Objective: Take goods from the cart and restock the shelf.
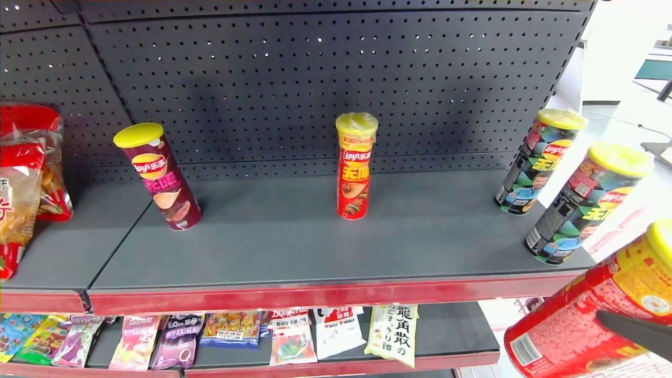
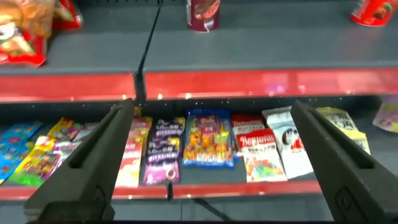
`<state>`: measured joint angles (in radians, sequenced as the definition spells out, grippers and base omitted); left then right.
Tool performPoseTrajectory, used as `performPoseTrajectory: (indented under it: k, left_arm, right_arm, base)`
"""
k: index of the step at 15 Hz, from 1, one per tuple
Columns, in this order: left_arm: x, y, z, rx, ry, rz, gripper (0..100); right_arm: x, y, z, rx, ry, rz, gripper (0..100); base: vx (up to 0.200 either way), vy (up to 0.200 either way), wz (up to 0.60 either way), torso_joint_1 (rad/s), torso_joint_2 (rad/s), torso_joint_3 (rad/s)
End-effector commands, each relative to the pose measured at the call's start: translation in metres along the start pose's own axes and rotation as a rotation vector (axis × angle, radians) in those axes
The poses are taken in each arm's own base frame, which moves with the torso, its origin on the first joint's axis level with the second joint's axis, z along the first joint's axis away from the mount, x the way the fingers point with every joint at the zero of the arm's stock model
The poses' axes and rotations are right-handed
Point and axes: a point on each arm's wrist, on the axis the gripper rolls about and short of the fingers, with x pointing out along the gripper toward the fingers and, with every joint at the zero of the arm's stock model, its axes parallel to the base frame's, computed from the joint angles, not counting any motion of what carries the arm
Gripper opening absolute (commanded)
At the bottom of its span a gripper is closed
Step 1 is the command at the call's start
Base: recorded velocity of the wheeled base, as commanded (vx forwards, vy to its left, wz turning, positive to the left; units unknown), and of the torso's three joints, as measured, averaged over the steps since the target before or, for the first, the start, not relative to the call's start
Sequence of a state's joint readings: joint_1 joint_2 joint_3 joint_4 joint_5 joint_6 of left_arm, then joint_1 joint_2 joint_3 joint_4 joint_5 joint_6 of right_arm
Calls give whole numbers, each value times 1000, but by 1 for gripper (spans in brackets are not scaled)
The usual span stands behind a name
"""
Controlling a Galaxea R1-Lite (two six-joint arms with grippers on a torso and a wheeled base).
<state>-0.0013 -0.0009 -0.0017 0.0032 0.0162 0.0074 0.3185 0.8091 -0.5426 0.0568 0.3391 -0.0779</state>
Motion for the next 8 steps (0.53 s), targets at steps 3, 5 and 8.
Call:
performPoseTrajectory:
  k: [3, 5, 8]
  left_arm:
    - [0, 0, 0, -1, 1, 0, 100]
    - [0, 0, 0, -1, 1, 0, 100]
    - [0, 0, 0, -3, 1, 0, 100]
  right_arm:
    - [1, 0, 0, -1, 1, 10, 0]
    - [0, 1, 0, -1, -2, 34, 0]
    - [1, 1, 1, -1, -1, 43, 0]
  base:
    - [0, 0, 0, 0, 0, 0]
    - [0, 0, 0, 0, 0, 0]
    - [0, 0, 0, 0, 0, 0]
